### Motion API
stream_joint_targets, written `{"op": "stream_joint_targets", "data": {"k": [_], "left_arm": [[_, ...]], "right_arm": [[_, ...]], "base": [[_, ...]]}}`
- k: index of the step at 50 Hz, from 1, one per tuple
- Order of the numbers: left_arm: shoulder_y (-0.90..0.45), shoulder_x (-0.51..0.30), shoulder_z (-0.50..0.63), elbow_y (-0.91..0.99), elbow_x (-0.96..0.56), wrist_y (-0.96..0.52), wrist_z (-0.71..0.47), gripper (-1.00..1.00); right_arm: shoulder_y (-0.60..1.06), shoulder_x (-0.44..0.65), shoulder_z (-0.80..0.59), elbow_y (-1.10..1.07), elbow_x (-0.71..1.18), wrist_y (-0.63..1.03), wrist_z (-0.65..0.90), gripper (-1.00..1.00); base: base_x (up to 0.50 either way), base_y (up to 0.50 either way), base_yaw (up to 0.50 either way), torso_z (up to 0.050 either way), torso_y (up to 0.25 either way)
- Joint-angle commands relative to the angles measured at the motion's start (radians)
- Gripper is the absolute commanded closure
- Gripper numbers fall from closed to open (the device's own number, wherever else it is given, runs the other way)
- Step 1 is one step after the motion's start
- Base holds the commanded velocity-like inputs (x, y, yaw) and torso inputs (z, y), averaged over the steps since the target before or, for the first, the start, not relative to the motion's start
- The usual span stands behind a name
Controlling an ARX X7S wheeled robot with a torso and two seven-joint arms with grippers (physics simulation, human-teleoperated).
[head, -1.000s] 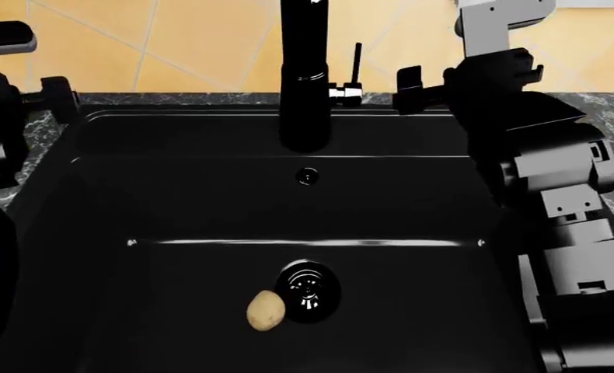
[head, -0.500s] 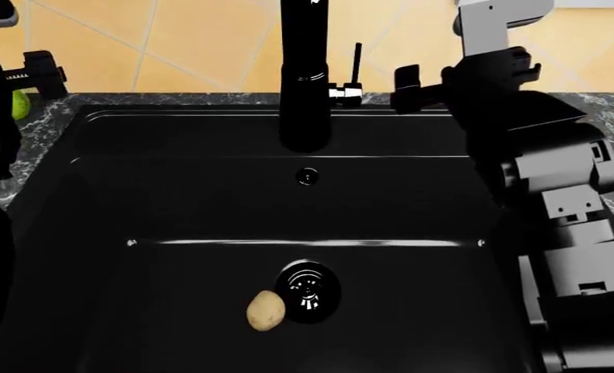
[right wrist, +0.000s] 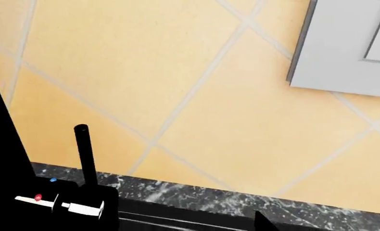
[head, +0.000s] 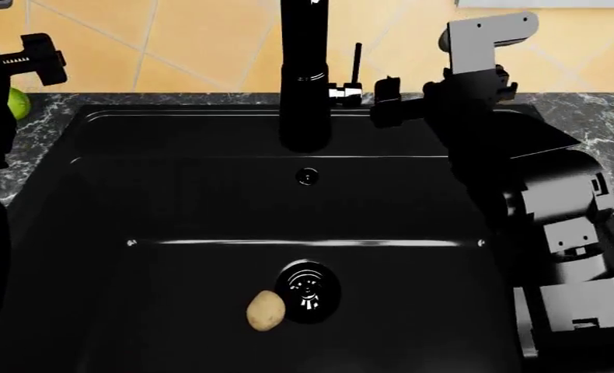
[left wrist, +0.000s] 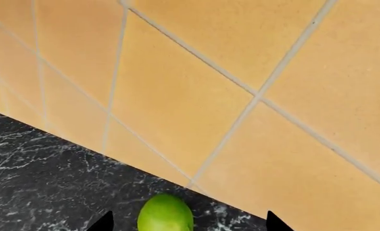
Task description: Pick the potato from the counter and place it in the sink. Then turn on the sink faucet.
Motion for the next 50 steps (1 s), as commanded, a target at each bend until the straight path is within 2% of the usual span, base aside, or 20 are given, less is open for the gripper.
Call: {"op": "stream_joint_targets", "data": {"k": [1, 34, 50], "left_arm": [[-0.002, 0.0, -0.002, 0.0, 0.001, 0.002, 0.004, -1.0], [0.006, -0.003, -0.003, 0.0, 0.002, 0.003, 0.007, -1.0], [0.016, -0.008, -0.01, 0.0, 0.0, 0.007, 0.008, -1.0]], "right_arm": [[-0.025, -0.01, 0.005, -0.071, 0.029, 0.018, 0.005, -1.0], [0.055, -0.075, -0.034, 0.056, 0.016, -0.069, -0.03, -1.0], [0.152, -0.113, -0.059, 0.267, -0.024, -0.198, -0.08, -1.0]], "base": [[0.0, 0.0, 0.0, 0.0, 0.0], [0.0, 0.0, 0.0, 0.0, 0.0], [0.0, 0.0, 0.0, 0.0, 0.0]]}}
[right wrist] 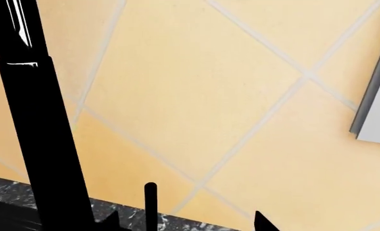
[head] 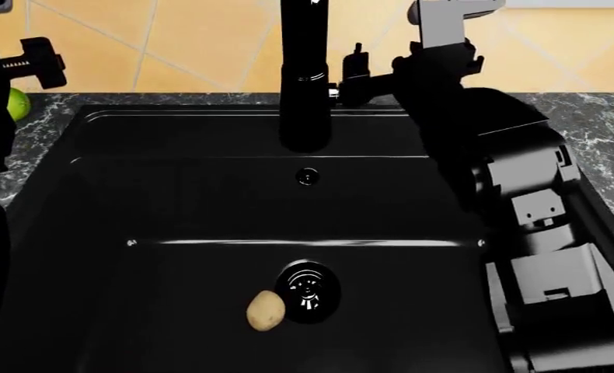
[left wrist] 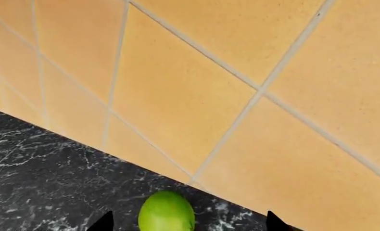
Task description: Pick the potato from the counter and place it in the sink. Then turn on the sink faucet.
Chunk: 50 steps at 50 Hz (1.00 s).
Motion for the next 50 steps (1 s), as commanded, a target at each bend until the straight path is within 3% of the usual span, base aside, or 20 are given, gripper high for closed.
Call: {"op": "stream_joint_targets", "data": {"k": [1, 14, 31, 50], "left_arm": [[0.008, -0.003, -0.004, 0.0, 0.0, 0.003, 0.002, -1.0], [0.014, -0.008, -0.011, 0.0, 0.0, 0.002, 0.001, -1.0], [0.007, -0.01, -0.009, 0.0, 0.001, 0.0, -0.002, -1.0], [0.004, -0.011, -0.009, 0.0, 0.0, 0.001, -0.004, -1.0]], "right_arm": [[0.065, -0.029, -0.018, 0.147, -0.028, -0.095, -0.036, -1.0], [0.126, -0.055, -0.034, 0.357, -0.064, -0.22, -0.064, -1.0], [0.011, 0.044, 0.011, 0.157, -0.026, -0.13, 0.016, -1.0], [-0.012, 0.092, 0.04, 0.149, -0.017, -0.136, 0.038, -1.0]], "base": [[0.0, 0.0, 0.0, 0.0, 0.0], [0.0, 0.0, 0.0, 0.0, 0.0], [0.0, 0.0, 0.0, 0.0, 0.0], [0.0, 0.0, 0.0, 0.0, 0.0]]}}
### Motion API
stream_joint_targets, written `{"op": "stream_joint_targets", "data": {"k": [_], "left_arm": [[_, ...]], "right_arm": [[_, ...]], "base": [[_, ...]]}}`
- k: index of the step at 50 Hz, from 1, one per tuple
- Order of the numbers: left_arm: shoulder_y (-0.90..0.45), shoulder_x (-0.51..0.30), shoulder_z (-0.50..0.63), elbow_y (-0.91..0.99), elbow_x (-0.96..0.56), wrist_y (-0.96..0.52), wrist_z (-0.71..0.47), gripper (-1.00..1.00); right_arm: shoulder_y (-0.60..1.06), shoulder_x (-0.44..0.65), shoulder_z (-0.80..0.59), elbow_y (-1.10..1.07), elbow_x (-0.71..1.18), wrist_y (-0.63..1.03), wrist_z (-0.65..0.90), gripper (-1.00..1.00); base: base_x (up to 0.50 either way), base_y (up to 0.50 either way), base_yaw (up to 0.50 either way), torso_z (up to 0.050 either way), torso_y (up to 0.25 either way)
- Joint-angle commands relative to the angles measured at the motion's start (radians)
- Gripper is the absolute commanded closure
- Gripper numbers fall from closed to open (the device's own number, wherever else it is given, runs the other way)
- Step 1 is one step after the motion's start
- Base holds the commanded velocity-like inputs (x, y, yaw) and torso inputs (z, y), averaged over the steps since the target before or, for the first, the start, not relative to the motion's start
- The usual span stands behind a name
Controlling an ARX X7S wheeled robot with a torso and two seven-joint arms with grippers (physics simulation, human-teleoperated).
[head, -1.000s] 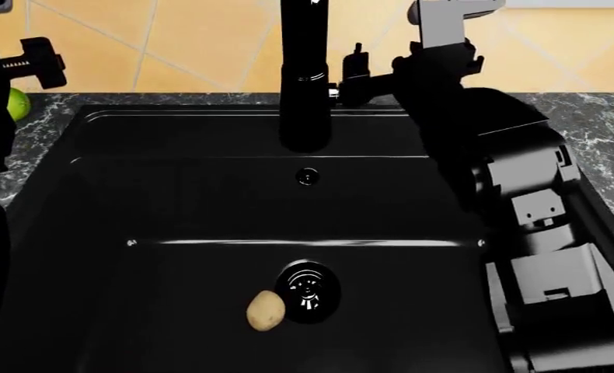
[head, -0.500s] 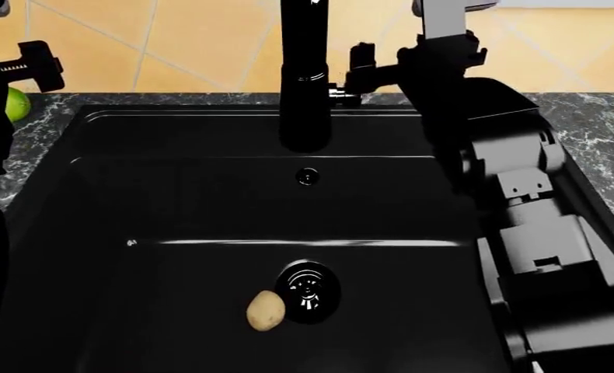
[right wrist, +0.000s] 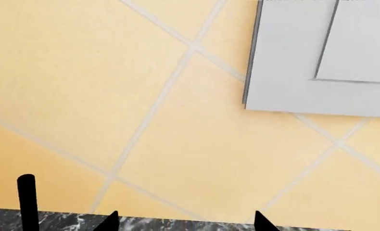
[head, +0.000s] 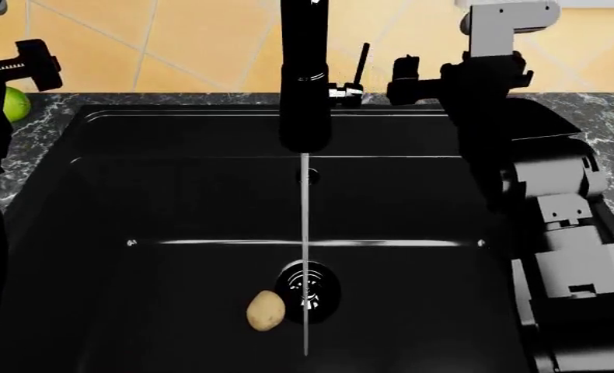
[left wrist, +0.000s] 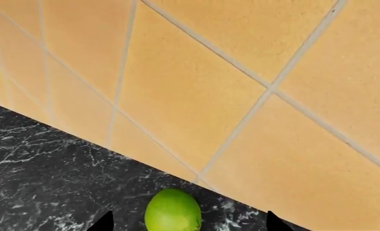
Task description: Pick the potato from the counter and place it in the sink. Then turn on the sink faucet.
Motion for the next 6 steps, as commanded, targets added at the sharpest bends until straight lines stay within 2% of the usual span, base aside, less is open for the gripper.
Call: {"op": "stream_joint_targets", "data": {"k": [1, 6], "left_arm": [[0.001, -0.002, -0.001, 0.0, 0.0, 0.001, -0.001, -1.0], [0.004, -0.005, -0.003, 0.0, -0.001, 0.001, -0.002, -1.0]], "right_arm": [[-0.017, 0.018, 0.008, -0.024, 0.006, 0.005, 0.014, -1.0], [-0.022, 0.02, 0.007, -0.033, 0.007, 0.008, 0.017, -1.0]], "base": [[0.0, 0.0, 0.0, 0.0, 0.0], [0.0, 0.0, 0.0, 0.0, 0.0]]}}
